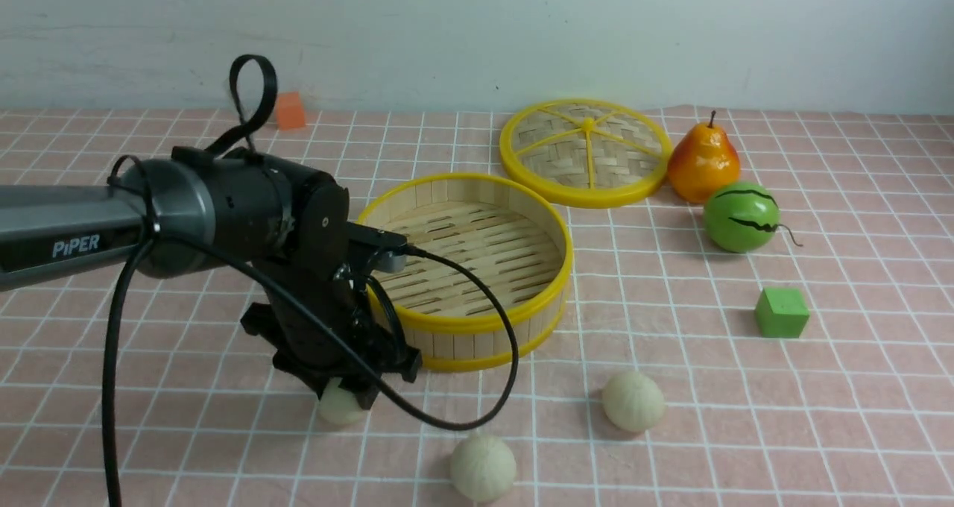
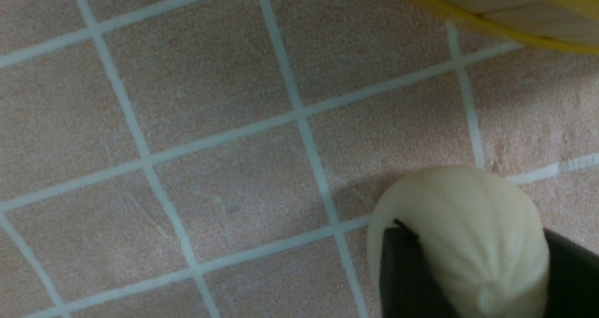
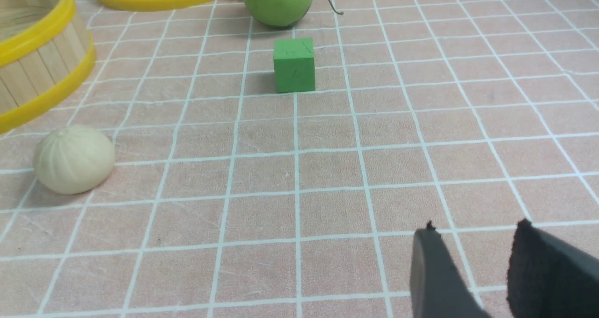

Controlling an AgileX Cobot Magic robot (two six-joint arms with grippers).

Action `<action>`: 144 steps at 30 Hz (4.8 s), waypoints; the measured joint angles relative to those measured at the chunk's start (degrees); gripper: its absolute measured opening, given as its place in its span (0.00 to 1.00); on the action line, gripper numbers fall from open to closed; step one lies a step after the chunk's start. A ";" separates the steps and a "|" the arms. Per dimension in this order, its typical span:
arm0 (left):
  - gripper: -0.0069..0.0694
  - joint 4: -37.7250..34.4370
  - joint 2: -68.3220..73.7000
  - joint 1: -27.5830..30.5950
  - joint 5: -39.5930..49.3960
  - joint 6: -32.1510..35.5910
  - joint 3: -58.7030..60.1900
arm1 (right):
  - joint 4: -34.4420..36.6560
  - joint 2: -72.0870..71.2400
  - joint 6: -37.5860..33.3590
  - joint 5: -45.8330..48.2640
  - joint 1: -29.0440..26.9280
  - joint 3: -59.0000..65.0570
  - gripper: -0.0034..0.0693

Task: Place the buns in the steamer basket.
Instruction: Use the left arm to grab a steamed stuffed bun, then use the left arm to put the steamed stuffed bun into the steamer, then use the right arm to grab a steamed stuffed bun

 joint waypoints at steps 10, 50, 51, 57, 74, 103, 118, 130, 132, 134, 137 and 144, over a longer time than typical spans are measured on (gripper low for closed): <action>0.09 1.35 -0.07 -1.25 11.81 0.18 -14.16 | 0.00 0.00 0.00 0.00 0.00 0.00 0.38; 0.77 8.21 11.00 -2.47 21.11 -7.67 -50.56 | 0.00 0.00 0.00 0.00 0.00 0.00 0.38; 0.76 8.21 8.66 -2.47 22.48 -7.66 -51.01 | 0.00 0.00 0.00 0.00 0.00 0.00 0.38; 0.62 8.41 -5.30 -2.47 25.87 -8.61 -50.44 | 0.00 0.00 0.00 0.00 0.00 0.00 0.38; 0.07 4.37 -52.24 -2.47 25.87 -7.86 -1.82 | 0.00 0.00 0.00 0.00 0.00 0.00 0.38; 0.07 4.02 -77.32 -2.47 18.61 -7.51 26.37 | 23.43 0.00 27.47 -2.12 0.00 0.55 0.38; 0.07 3.62 -77.32 -2.47 15.19 -7.45 26.43 | 25.78 0.00 24.36 -2.46 0.00 -1.72 0.38; 0.07 3.62 -77.32 -2.47 11.90 -7.05 27.28 | 24.60 29.25 -24.02 21.76 0.00 -39.15 0.02; 0.07 3.62 -77.32 -2.47 11.79 -7.05 27.28 | 26.32 37.03 -33.50 31.85 0.09 -46.88 0.02; 0.07 3.62 -77.32 -2.47 11.74 -7.05 27.28 | 28.03 43.42 -39.23 38.80 0.98 -52.77 0.02; 0.07 3.62 -77.32 -2.47 11.74 -7.05 27.28 | 29.16 51.11 -42.66 44.48 4.54 -59.66 0.03; 0.07 3.50 -77.32 -2.47 11.74 -7.05 27.31 | 24.24 64.90 -38.66 48.53 17.33 -68.44 0.03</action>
